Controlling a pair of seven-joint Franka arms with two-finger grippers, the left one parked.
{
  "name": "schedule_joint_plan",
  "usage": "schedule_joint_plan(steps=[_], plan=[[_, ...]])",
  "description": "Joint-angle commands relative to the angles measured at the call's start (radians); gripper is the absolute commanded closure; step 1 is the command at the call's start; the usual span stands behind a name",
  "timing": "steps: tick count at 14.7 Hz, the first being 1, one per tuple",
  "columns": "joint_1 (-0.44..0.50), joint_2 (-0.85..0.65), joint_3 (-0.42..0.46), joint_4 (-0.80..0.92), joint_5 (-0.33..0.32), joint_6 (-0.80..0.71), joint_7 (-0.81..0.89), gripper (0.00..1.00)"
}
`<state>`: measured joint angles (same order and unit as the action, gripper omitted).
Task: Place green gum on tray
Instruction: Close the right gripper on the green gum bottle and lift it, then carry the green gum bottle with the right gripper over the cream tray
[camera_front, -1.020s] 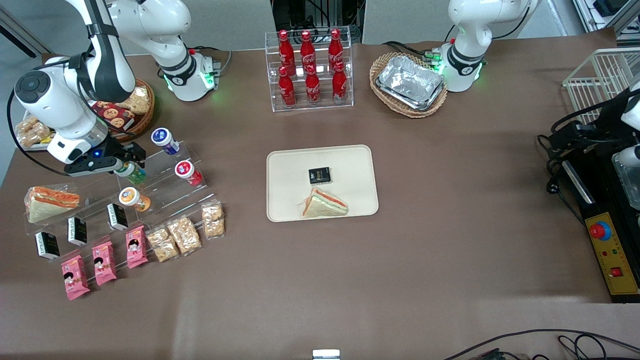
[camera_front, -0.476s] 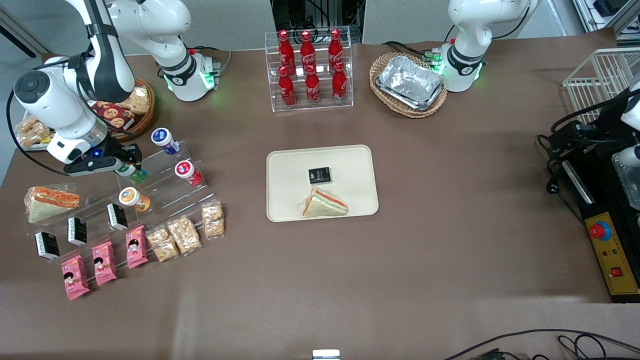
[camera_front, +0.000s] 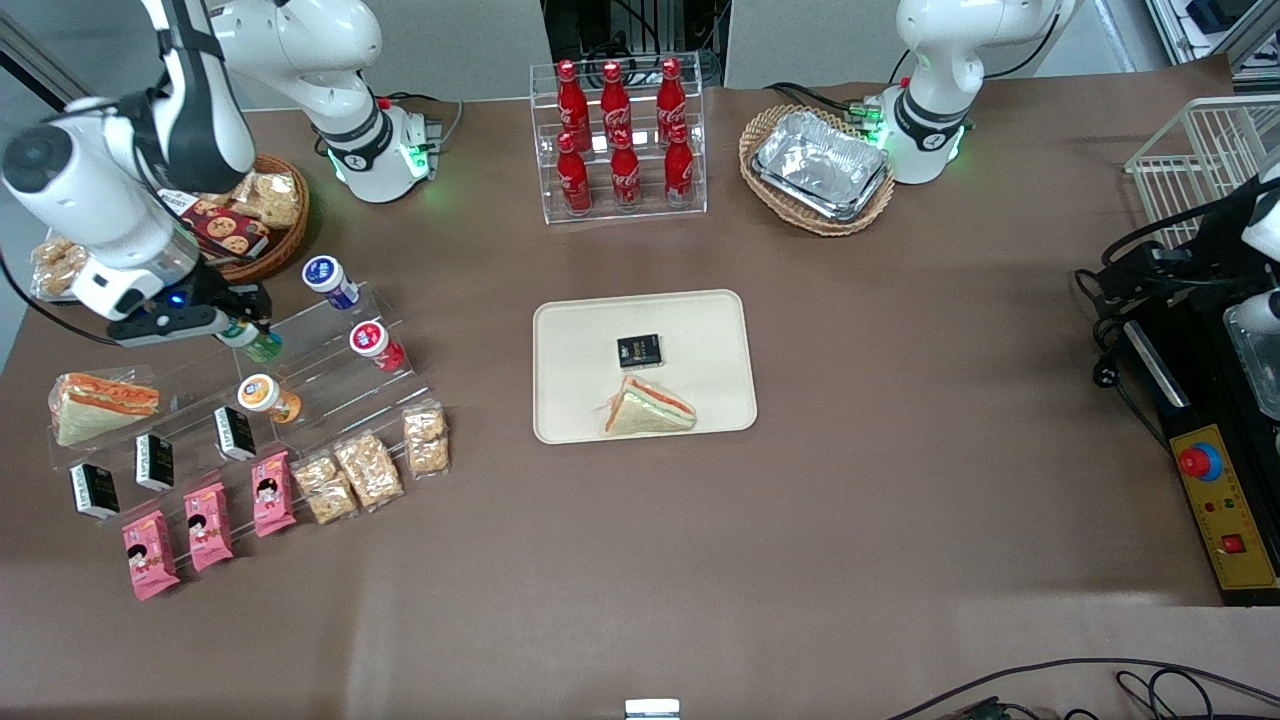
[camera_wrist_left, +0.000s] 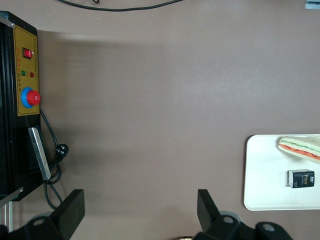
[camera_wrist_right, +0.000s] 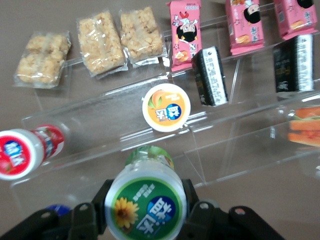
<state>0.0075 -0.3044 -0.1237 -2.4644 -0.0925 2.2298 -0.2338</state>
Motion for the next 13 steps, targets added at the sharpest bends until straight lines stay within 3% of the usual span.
schedule_joint_plan(steps=[1,4,7,9,13], plan=[[0.015,-0.013,0.013,0.239,-0.007,-0.284,0.008,0.61],[0.048,-0.004,0.038,0.408,0.000,-0.453,0.019,0.61],[0.054,-0.004,0.091,0.484,0.007,-0.519,0.060,0.62],[0.054,-0.004,0.146,0.515,0.055,-0.567,0.143,0.63],[0.060,-0.004,0.355,0.527,0.094,-0.592,0.420,0.67]])
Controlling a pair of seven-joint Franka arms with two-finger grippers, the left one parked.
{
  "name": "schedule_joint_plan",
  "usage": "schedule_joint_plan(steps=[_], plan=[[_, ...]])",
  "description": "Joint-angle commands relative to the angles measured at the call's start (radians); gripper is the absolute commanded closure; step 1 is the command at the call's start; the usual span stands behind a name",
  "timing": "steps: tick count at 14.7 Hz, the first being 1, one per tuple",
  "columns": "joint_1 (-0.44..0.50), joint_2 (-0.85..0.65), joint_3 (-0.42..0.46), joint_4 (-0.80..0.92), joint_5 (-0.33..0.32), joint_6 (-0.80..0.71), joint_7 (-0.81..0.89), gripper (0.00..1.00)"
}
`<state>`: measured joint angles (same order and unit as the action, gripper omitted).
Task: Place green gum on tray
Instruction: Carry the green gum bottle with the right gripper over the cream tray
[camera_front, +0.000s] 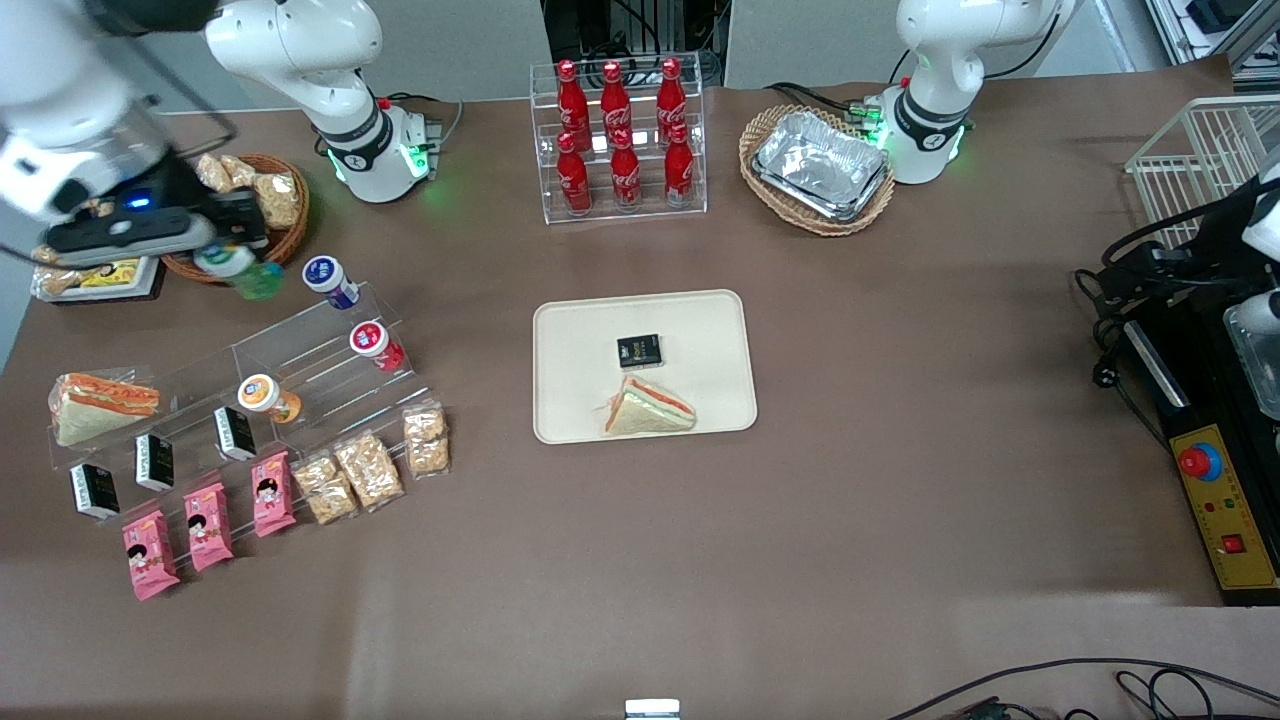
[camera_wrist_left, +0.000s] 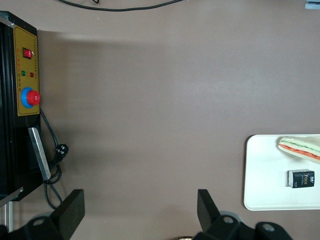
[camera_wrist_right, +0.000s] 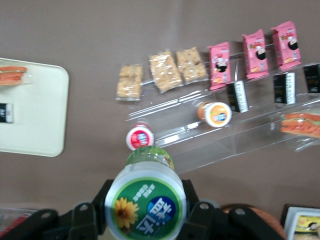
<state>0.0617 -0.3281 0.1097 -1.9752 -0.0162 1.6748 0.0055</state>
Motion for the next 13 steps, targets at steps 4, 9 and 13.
schedule_joint_plan(steps=[4,9,13], plan=[[0.006,0.089,0.332,0.036,0.091,0.014,0.483,0.68],[0.007,0.321,0.496,-0.028,0.059,0.319,0.723,0.71],[0.049,0.519,0.513,-0.086,-0.121,0.545,0.896,0.71]])
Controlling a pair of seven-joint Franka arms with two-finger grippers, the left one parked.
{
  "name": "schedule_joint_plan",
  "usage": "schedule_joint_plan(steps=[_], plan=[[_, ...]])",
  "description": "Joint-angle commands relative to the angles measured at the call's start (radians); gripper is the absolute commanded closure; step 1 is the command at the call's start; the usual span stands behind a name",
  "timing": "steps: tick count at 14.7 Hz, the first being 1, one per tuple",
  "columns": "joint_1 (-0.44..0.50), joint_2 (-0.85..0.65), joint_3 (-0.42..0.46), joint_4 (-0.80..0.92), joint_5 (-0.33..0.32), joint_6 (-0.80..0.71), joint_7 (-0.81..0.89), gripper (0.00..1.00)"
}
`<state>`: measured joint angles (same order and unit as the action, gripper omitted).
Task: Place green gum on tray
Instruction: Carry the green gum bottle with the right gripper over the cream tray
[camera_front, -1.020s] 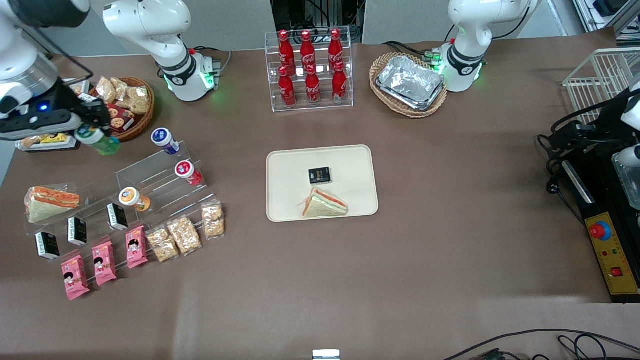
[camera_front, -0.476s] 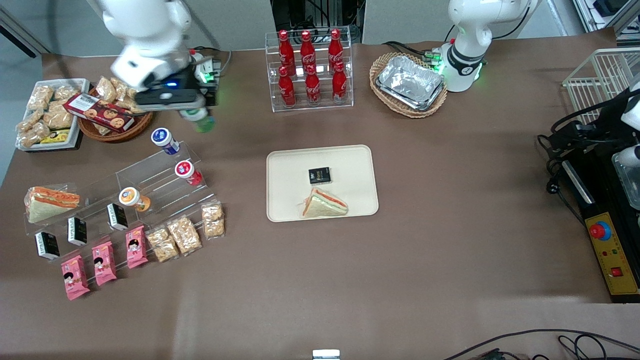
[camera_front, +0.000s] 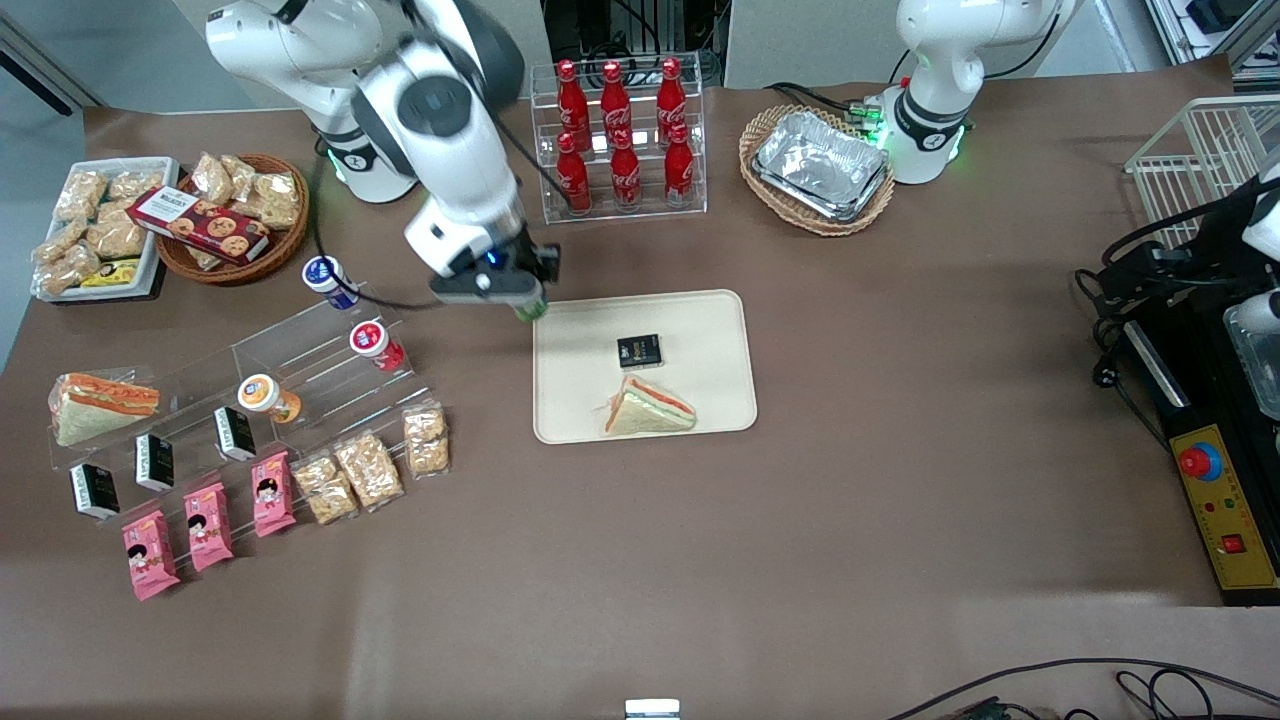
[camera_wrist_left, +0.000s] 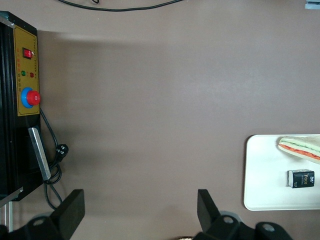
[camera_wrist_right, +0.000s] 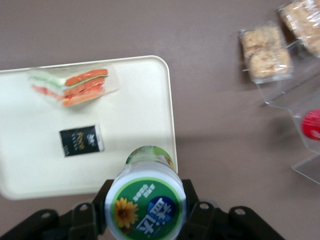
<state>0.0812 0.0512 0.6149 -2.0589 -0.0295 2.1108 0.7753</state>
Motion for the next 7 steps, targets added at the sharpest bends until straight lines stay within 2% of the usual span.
schedule_joint_plan(steps=[1,4,5,7], plan=[[0.046,0.186,0.008,-0.006,-0.154,0.142,0.181,0.71],[0.077,0.292,0.008,-0.020,-0.317,0.234,0.341,0.71],[0.077,0.312,0.008,-0.036,-0.354,0.265,0.370,0.71],[0.075,0.338,0.006,-0.084,-0.385,0.349,0.398,0.71]])
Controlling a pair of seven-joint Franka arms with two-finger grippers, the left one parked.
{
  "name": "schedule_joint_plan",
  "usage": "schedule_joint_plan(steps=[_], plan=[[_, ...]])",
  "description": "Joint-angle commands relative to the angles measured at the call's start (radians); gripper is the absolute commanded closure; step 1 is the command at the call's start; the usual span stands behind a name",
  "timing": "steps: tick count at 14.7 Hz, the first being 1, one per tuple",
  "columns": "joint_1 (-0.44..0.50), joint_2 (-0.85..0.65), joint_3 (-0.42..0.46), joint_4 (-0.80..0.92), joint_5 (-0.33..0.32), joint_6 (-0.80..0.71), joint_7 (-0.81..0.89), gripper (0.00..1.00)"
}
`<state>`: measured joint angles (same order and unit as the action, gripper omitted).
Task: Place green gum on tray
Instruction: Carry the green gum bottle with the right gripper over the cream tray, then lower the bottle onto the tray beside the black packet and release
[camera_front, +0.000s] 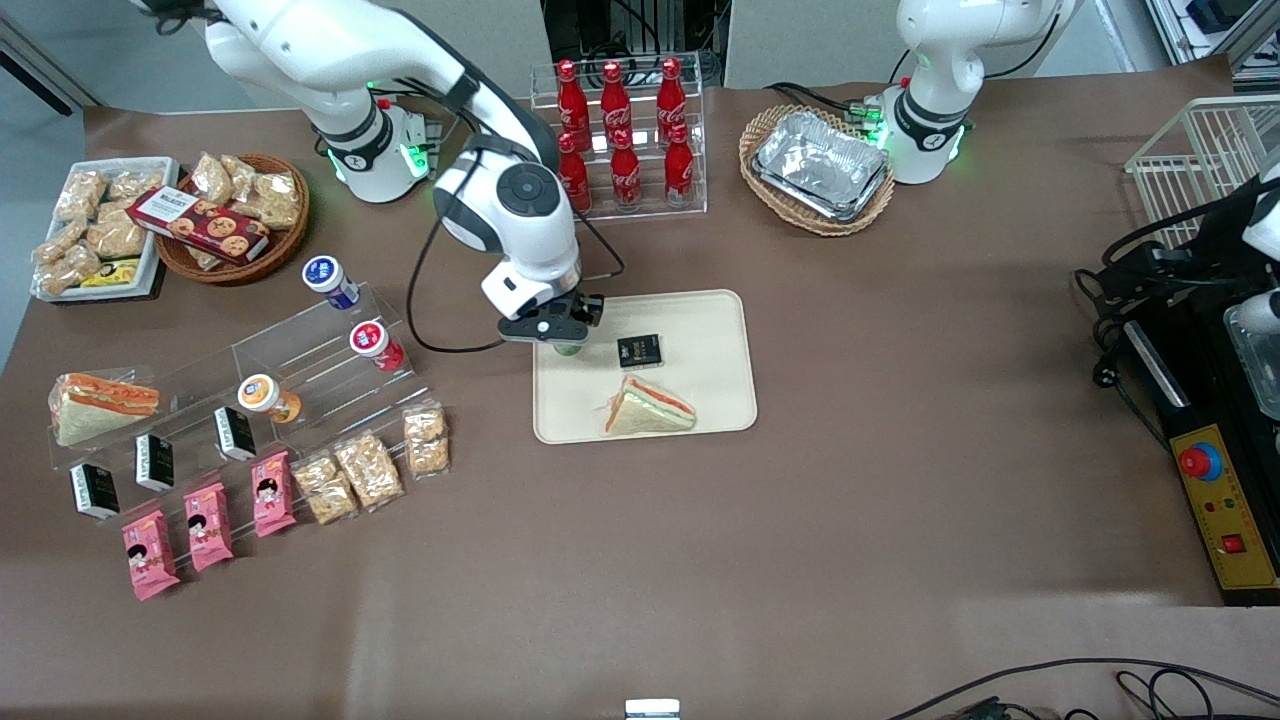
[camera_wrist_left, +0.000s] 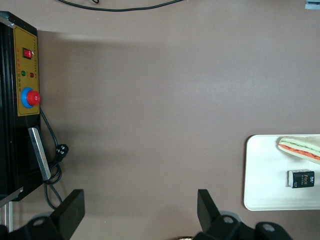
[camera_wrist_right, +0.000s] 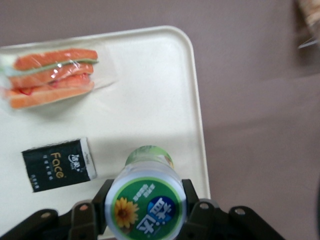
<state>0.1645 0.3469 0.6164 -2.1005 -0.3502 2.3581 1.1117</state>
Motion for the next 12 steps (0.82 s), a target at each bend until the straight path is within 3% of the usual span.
schedule_joint_plan(steps=[1,5,7,8,9,12], plan=[[-0.010,0.059,0.003,-0.061,-0.065,0.142,0.072,0.71],[-0.013,0.103,0.000,-0.072,-0.157,0.181,0.163,0.69],[-0.010,0.110,0.000,-0.070,-0.188,0.181,0.200,0.44],[-0.010,0.110,0.000,-0.072,-0.190,0.181,0.203,0.16],[-0.010,0.109,0.000,-0.070,-0.188,0.179,0.203,0.00],[-0.011,0.106,0.002,-0.070,-0.188,0.175,0.206,0.00]])
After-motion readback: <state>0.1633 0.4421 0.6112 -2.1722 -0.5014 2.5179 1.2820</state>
